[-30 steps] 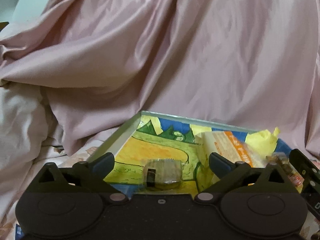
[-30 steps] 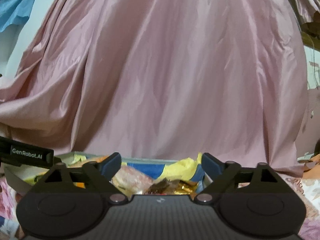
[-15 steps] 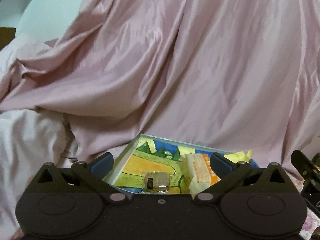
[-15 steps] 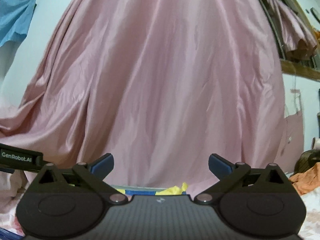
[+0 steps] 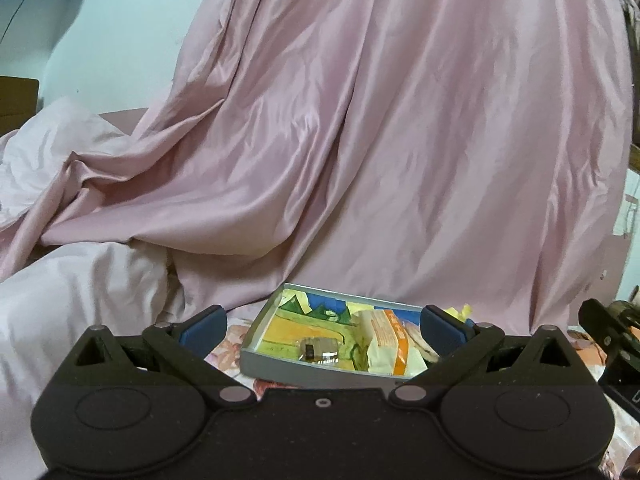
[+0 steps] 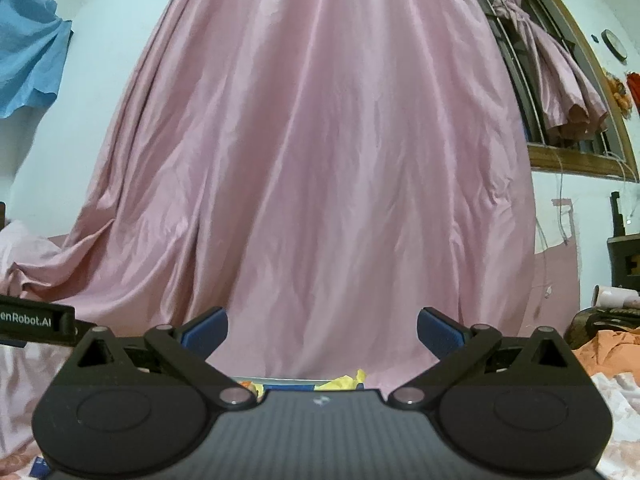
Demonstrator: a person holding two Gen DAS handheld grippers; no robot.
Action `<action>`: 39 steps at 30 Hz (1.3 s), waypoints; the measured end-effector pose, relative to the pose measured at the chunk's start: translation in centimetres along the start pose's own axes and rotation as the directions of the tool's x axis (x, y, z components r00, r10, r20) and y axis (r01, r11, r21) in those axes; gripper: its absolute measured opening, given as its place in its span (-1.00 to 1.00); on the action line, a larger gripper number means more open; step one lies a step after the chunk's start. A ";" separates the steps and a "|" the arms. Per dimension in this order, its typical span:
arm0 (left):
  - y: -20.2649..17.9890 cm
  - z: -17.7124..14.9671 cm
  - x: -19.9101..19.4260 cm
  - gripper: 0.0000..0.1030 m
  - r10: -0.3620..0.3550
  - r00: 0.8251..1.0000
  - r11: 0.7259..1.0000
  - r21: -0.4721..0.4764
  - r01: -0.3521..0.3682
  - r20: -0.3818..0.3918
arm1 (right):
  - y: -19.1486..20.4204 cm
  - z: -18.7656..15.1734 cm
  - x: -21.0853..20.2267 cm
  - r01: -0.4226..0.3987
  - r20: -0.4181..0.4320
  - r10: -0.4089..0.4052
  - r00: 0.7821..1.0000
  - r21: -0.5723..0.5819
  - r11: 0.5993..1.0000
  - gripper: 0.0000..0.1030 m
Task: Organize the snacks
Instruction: 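Move both tools back over the remaining snacks on the bedspread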
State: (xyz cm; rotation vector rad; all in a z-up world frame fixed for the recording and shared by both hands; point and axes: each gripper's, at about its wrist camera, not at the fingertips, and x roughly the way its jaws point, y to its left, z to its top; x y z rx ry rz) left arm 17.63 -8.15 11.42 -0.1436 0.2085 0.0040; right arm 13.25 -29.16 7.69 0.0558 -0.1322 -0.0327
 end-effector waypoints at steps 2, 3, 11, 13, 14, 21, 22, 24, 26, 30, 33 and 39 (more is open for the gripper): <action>0.3 -0.5 -1.3 0.98 -0.006 1.000 1.000 0.004 0.006 0.002 | 0.2 0.1 -1.3 0.003 0.002 -0.003 1.000 -0.005 1.000 1.00; 0.4 -0.7 -2.0 0.98 -0.008 1.000 1.000 0.007 0.008 0.003 | 0.3 0.2 -1.9 0.005 0.004 -0.005 1.000 -0.005 1.000 1.00; 1.9 -3.4 -5.7 0.98 -0.017 0.999 0.997 0.070 0.020 -0.048 | 0.8 -0.6 -4.8 -0.017 -0.074 0.019 0.997 0.025 1.000 1.00; 2.4 -4.0 -6.3 0.98 -0.019 0.997 0.997 0.077 0.024 -0.071 | 1.0 -1.0 -5.5 -0.026 -0.100 0.028 0.995 0.025 0.999 1.00; 2.6 -4.3 -6.6 0.98 -0.019 0.997 0.997 0.077 0.026 -0.079 | 1.1 -1.2 -5.9 -0.033 -0.112 0.036 0.993 0.025 0.999 1.00; 4.1 -6.6 -9.0 0.98 -0.024 0.994 0.998 0.061 0.031 -0.108 | 2.6 -2.5 -8.8 -0.046 -0.168 0.037 0.985 -0.053 0.998 1.00; 4.4 -6.9 -9.4 0.98 -0.022 0.993 0.998 0.053 0.028 -0.112 | 2.8 -2.6 -9.2 -0.050 -0.173 0.038 0.984 -0.064 0.997 1.00; 4.9 -7.3 -10.0 0.98 -0.022 0.993 0.999 0.046 0.027 -0.118 | 3.2 -2.8 -10.1 -0.055 -0.182 0.039 0.983 -0.082 0.995 1.00; 5.2 -7.8 -10.5 0.98 -0.020 0.991 0.998 0.049 0.027 -0.130 | 3.5 -3.0 -10.8 -0.061 -0.198 0.041 0.979 -0.094 0.994 1.00; 5.8 -8.9 -11.3 0.98 -0.001 0.984 0.998 0.062 0.013 -0.177 | 3.7 -3.7 -12.1 -0.068 -0.249 0.041 0.968 -0.098 0.993 1.00; 6.4 -9.7 -11.8 0.98 0.008 0.979 0.998 0.059 0.004 -0.205 | 3.9 -4.1 -12.7 -0.060 -0.291 0.031 0.956 -0.089 0.994 1.00; 7.1 -11.3 -12.0 0.98 0.008 0.968 0.998 0.070 0.010 -0.249 | 4.2 -5.4 -13.1 -0.006 -0.407 -0.018 0.913 -0.057 0.998 1.00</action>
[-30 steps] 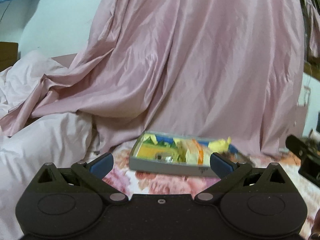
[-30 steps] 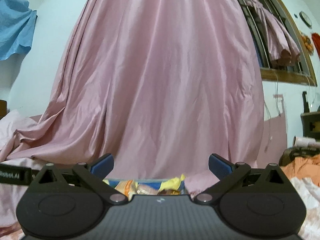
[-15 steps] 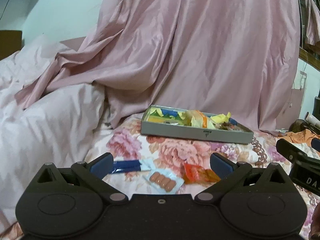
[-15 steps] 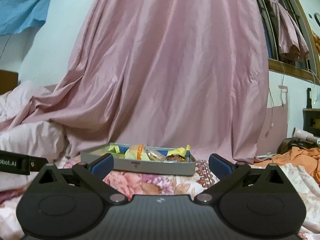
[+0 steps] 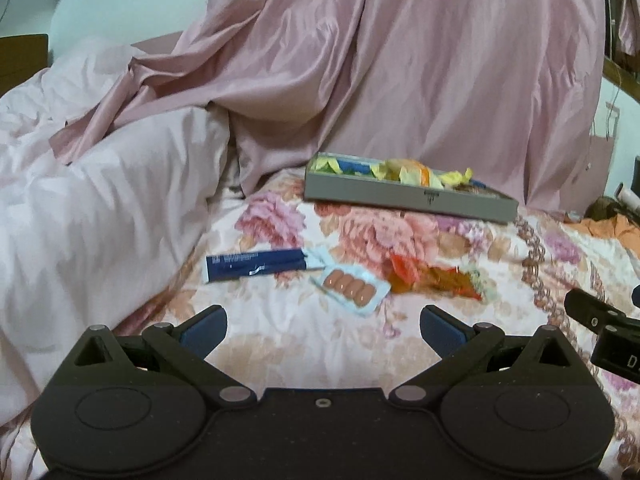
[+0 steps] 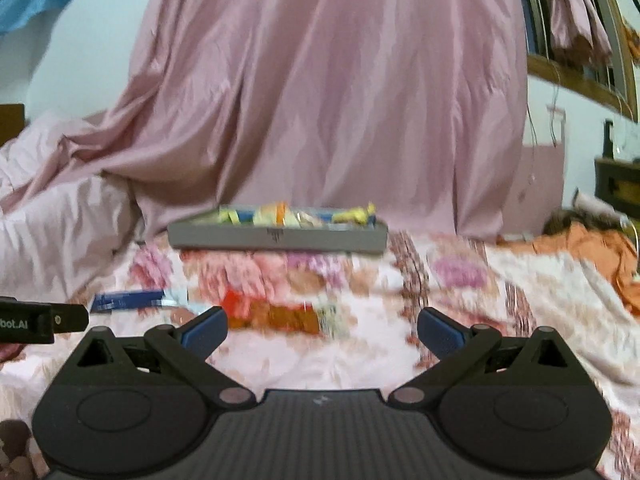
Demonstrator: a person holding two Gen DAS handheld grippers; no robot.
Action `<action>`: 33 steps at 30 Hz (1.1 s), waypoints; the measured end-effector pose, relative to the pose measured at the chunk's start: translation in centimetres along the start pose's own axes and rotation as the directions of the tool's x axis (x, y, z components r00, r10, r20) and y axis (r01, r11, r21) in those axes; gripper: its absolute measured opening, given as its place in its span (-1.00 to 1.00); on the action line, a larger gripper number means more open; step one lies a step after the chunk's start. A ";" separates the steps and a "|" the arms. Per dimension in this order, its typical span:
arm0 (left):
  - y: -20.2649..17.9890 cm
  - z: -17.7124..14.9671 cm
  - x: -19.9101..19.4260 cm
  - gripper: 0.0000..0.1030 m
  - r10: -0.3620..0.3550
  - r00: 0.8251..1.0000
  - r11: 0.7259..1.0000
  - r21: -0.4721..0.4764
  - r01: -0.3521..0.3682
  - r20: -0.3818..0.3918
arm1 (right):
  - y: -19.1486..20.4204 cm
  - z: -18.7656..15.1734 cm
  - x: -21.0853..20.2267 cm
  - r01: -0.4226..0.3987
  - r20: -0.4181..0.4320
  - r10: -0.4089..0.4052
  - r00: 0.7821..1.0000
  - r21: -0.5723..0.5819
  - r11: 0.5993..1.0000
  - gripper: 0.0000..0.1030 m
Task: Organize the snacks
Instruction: 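Move both tools back over the remaining snacks on the bedspread, then grasp the orange snack packet with the right tool while the left tool approaches the sausage pack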
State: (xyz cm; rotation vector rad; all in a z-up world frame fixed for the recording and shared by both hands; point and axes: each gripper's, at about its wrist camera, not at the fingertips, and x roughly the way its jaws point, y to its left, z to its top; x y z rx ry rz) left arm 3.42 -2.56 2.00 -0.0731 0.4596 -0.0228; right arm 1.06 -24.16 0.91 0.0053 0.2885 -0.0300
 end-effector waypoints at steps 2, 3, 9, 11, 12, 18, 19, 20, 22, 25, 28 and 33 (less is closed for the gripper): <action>0.2 -0.4 0.1 0.98 -0.005 1.000 1.000 0.002 0.005 -0.010 | 0.4 -0.4 0.1 0.007 -0.025 -0.007 1.000 -0.008 1.000 1.00; 0.3 -0.6 0.3 0.98 -0.006 1.000 1.000 0.000 0.006 -0.016 | 0.5 -0.6 0.0 0.008 -0.030 -0.008 1.000 -0.015 1.000 1.00; 0.8 -1.4 2.1 0.98 0.002 0.998 1.000 -0.014 -0.003 -0.058 | 1.5 -1.2 0.5 -0.002 -0.066 -0.002 0.998 -0.071 0.997 1.00; 0.8 -1.4 3.0 0.98 -0.001 0.998 1.000 -0.012 0.000 -0.069 | 1.9 -1.4 1.1 0.000 -0.090 -0.008 0.996 -0.088 0.996 1.00; 0.8 -1.4 3.5 0.98 -0.004 0.997 1.000 -0.011 0.003 -0.073 | 2.1 -1.4 1.4 0.004 -0.105 -0.015 0.994 -0.100 0.995 1.00; 1.0 -1.4 6.4 0.98 -0.015 0.995 0.999 -0.037 0.011 -0.095 | 3.2 -2.0 3.1 0.006 -0.163 -0.033 0.986 -0.161 0.987 1.00; 1.0 -1.3 6.9 0.98 -0.017 0.995 0.999 -0.039 0.013 -0.100 | 3.3 -2.1 3.4 0.006 -0.166 -0.035 0.985 -0.168 0.986 1.00; 1.0 -1.3 7.4 0.98 -0.020 0.994 0.999 -0.040 0.016 -0.104 | 3.5 -2.2 3.6 0.006 -0.169 -0.035 0.985 -0.173 0.985 1.00; 1.1 -1.2 8.4 0.98 -0.027 0.993 0.999 -0.046 0.021 -0.116 | 3.6 -2.2 4.1 0.001 -0.178 -0.033 0.984 -0.176 0.984 1.00; 1.1 -1.1 9.7 0.98 -0.032 0.991 0.998 -0.063 0.024 -0.128 | 3.7 -2.3 4.9 -0.010 -0.192 -0.024 0.981 -0.172 0.985 1.00; 1.1 -1.0 10.9 0.98 -0.033 0.990 0.997 -0.069 0.023 -0.137 | 3.8 -2.5 5.5 -0.015 -0.204 -0.022 0.979 -0.178 0.984 1.00; 0.9 -0.7 12.8 0.98 -0.040 0.988 0.997 -0.069 0.030 -0.146 | 3.9 -2.5 7.1 -0.032 -0.231 -0.012 0.973 -0.184 0.982 1.00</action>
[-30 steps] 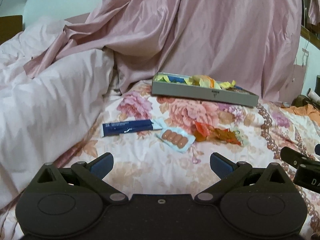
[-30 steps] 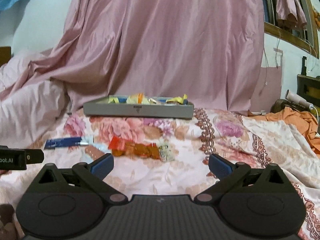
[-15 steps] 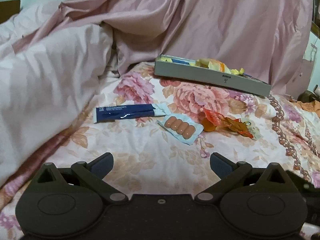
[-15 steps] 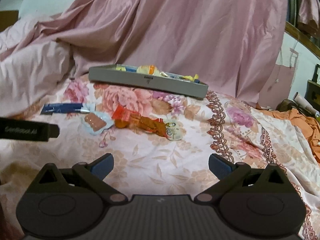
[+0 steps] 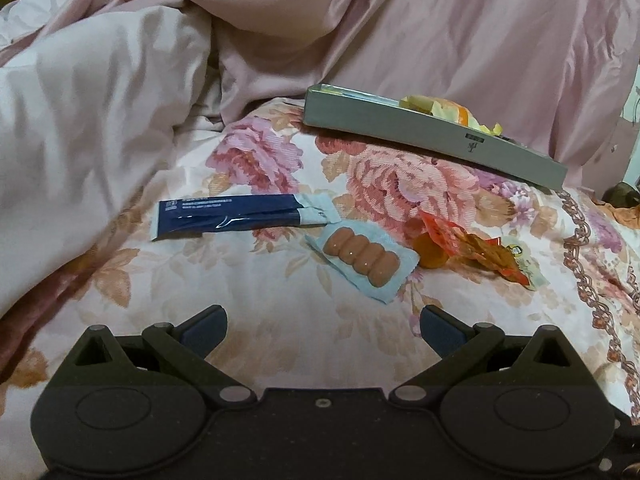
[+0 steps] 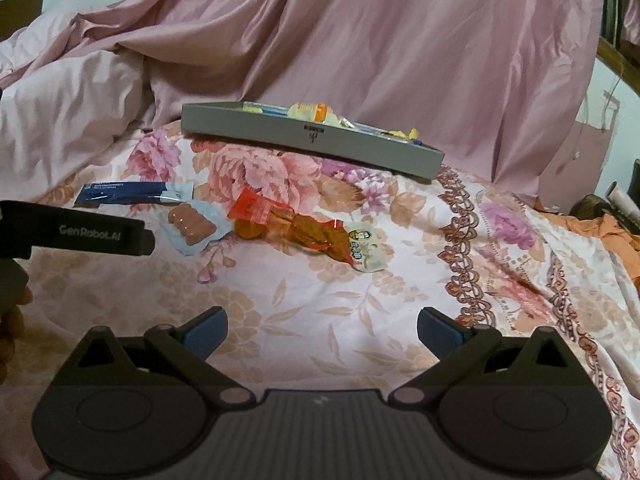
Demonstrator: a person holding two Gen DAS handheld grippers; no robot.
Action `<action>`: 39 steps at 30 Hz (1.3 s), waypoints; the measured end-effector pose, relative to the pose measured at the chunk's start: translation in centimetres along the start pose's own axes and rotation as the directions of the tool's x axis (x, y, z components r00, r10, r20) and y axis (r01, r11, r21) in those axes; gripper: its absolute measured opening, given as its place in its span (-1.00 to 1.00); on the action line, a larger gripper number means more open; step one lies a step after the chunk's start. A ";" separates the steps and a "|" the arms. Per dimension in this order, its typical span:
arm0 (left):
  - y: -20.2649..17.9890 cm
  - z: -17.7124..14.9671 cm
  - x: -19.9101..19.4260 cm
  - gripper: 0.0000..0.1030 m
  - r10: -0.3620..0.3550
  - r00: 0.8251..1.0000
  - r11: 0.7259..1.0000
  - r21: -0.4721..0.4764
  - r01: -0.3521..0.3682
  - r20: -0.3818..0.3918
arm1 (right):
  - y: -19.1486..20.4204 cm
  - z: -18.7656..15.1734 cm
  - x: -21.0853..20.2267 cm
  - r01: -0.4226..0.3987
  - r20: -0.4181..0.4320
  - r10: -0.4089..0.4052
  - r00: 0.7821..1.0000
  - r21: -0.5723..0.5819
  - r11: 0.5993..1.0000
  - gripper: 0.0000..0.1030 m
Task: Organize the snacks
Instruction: 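Grasp the orange snack packet with the right tool while the left tool approaches the sausage pack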
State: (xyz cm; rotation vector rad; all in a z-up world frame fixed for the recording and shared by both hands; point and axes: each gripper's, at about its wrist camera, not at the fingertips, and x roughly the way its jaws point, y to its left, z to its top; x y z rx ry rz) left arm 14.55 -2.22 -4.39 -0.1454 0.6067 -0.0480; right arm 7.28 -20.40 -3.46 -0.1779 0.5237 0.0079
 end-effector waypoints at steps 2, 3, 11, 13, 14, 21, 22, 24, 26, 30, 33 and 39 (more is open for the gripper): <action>-0.1 0.3 0.7 0.98 -0.011 1.000 1.000 0.009 0.011 -0.003 | -0.3 0.4 0.8 -0.005 -0.008 0.005 1.000 0.003 1.000 1.00; -0.1 0.4 1.0 0.98 -0.021 1.000 1.000 0.019 0.021 -0.008 | -0.4 0.6 1.3 -0.005 -0.012 0.005 1.000 0.004 1.000 1.00; -0.4 2.6 3.6 0.98 -0.076 0.997 0.983 0.168 0.073 0.010 | -1.8 1.7 4.6 -0.056 -0.036 0.057 0.998 0.025 0.998 1.00; -0.5 3.2 4.4 0.98 -0.096 0.995 0.977 0.191 0.092 0.011 | -2.0 1.8 5.1 -0.055 -0.030 0.055 0.998 0.011 0.998 1.00; -0.6 3.4 4.8 0.98 -0.102 0.995 0.976 0.195 0.098 0.014 | -2.1 1.9 5.3 -0.051 -0.029 0.052 0.998 0.005 0.999 1.00; -0.4 3.4 6.7 0.98 -0.124 0.992 0.973 0.196 0.122 -0.003 | -2.9 1.7 7.2 -0.035 -0.047 0.036 0.998 0.028 0.999 1.00; -0.4 3.3 6.9 0.99 -0.130 0.991 0.972 0.197 0.129 -0.008 | -2.9 1.7 7.4 -0.035 -0.044 0.036 0.998 0.024 0.999 1.00; -0.3 2.9 7.5 0.98 -0.163 0.986 0.968 0.186 0.168 -0.039 | -2.8 1.9 7.8 -0.033 -0.049 0.032 0.998 -0.010 0.999 1.00; -0.2 2.4 7.8 0.98 -0.183 0.981 0.964 0.183 0.191 -0.057 | -2.7 2.0 8.2 -0.030 -0.052 0.027 0.998 -0.053 0.998 0.99; -0.1 2.2 8.1 0.99 -0.201 0.978 0.959 0.189 0.209 -0.065 | -3.0 2.7 9.1 -0.071 -0.041 0.066 0.997 -0.120 0.990 0.99; -0.2 2.3 8.2 0.98 -0.204 0.977 0.956 0.204 0.212 -0.061 | -2.9 3.7 10.4 -0.125 -0.028 0.122 0.992 -0.214 0.969 0.99; 0.0 2.3 8.4 0.99 -0.215 0.974 0.954 0.200 0.226 -0.072 | -2.2 5.3 13.9 -0.221 -0.063 0.217 0.974 -0.455 0.863 0.99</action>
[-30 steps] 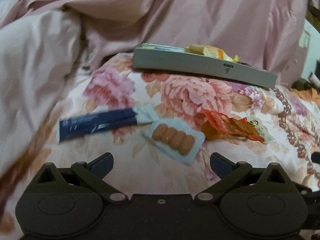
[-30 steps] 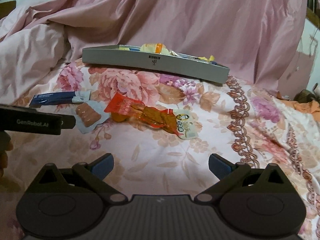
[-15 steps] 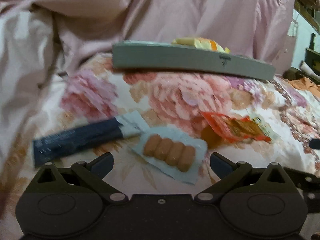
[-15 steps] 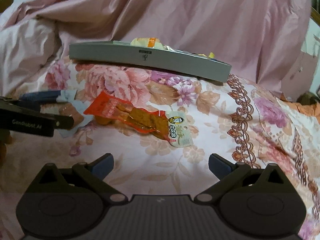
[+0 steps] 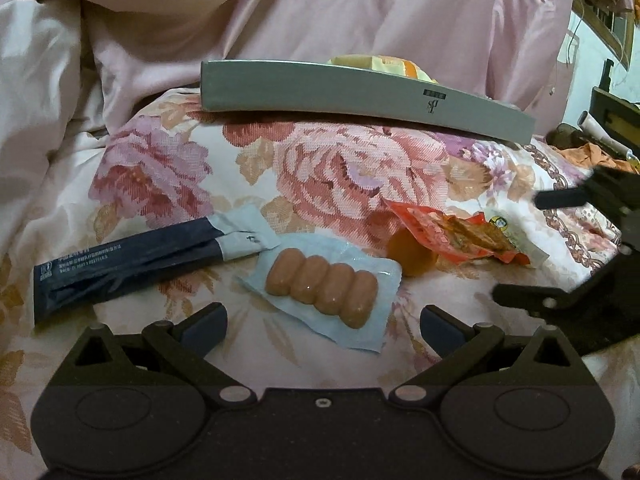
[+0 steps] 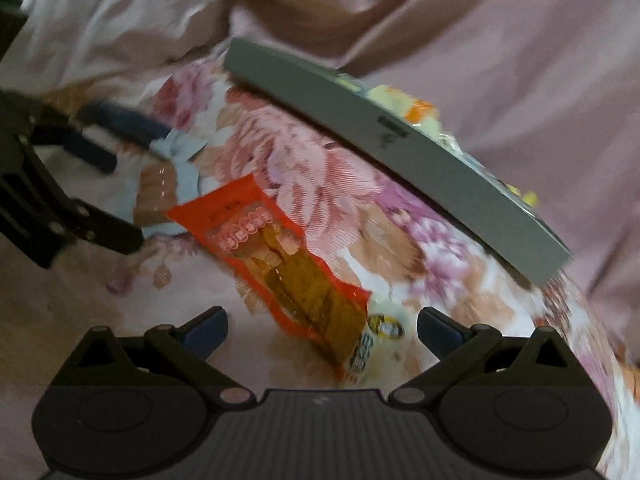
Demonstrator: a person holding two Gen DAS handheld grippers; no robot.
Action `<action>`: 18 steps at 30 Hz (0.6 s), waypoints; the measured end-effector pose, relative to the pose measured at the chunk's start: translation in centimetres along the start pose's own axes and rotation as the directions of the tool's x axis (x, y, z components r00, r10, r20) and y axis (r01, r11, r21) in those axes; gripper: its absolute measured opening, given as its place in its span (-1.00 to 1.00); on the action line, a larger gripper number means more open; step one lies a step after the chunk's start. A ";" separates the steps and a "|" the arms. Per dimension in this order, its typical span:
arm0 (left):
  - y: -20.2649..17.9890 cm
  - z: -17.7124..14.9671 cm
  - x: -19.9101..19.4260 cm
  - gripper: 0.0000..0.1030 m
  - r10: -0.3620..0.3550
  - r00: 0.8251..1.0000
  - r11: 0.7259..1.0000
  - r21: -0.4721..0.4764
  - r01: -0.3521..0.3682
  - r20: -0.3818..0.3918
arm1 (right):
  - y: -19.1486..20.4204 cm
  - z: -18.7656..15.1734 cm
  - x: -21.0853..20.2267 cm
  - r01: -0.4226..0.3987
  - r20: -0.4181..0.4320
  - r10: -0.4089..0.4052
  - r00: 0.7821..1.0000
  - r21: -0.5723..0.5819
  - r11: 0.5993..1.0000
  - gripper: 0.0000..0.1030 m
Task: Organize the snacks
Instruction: 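Grasp the orange snack packet with the right tool while the left tool approaches the sausage pack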
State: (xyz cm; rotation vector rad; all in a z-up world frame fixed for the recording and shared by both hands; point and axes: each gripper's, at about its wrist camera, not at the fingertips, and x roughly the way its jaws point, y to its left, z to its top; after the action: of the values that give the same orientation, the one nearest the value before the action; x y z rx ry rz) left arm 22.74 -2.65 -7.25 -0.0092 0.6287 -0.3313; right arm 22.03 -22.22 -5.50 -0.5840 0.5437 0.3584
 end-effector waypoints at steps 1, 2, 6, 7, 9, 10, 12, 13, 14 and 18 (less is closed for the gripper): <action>0.0 0.0 0.1 0.98 0.000 1.000 1.000 0.000 0.000 -0.001 | -0.1 0.1 0.5 -0.023 -0.005 0.023 1.000 -0.015 1.000 0.99; 0.0 -0.1 0.1 0.98 0.001 1.000 1.000 0.001 -0.001 -0.003 | -0.3 0.3 1.0 -0.050 -0.003 0.050 0.999 -0.019 0.999 0.99; -0.2 -0.3 0.4 0.99 0.010 1.000 1.000 0.015 -0.010 -0.006 | -0.9 0.8 2.2 -0.148 0.010 0.147 0.989 0.021 0.989 0.99; -0.2 -0.3 0.4 0.99 0.011 1.000 1.000 0.017 -0.011 -0.006 | -1.0 0.9 2.4 -0.156 0.017 0.155 0.988 0.023 0.988 0.99; -0.2 -0.4 0.4 0.99 0.010 1.000 1.000 0.016 -0.010 -0.006 | -1.2 1.0 2.9 -0.166 0.023 0.165 0.986 0.036 0.986 0.99; -0.2 -0.4 0.5 0.99 0.009 1.000 1.000 0.014 -0.009 -0.007 | -1.4 1.0 3.1 -0.177 0.026 0.176 0.984 0.052 0.983 0.98; -0.2 -0.4 0.5 0.99 0.009 1.000 1.000 0.014 -0.009 -0.007 | -1.8 1.0 3.5 -0.195 0.025 0.194 0.981 0.085 0.977 0.95; -0.2 -0.4 0.5 0.99 0.010 1.000 1.000 0.015 -0.010 -0.008 | -2.0 0.9 3.6 -0.204 0.026 0.202 0.979 0.106 0.973 0.91; -0.2 -0.5 0.6 0.99 0.011 1.000 1.000 0.017 -0.011 -0.008 | -2.1 0.7 3.5 -0.211 0.028 0.209 0.978 0.120 0.970 0.87; -0.3 -0.4 0.7 0.99 0.013 1.000 1.000 0.020 -0.012 -0.011 | -2.2 0.0 2.8 -0.209 0.034 0.206 0.978 0.154 0.966 0.66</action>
State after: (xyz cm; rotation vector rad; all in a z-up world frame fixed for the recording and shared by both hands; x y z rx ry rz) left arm 22.92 -3.05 -7.96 0.0157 0.6362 -0.3257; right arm 25.30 -23.51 -6.17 -0.3716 0.6121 0.5139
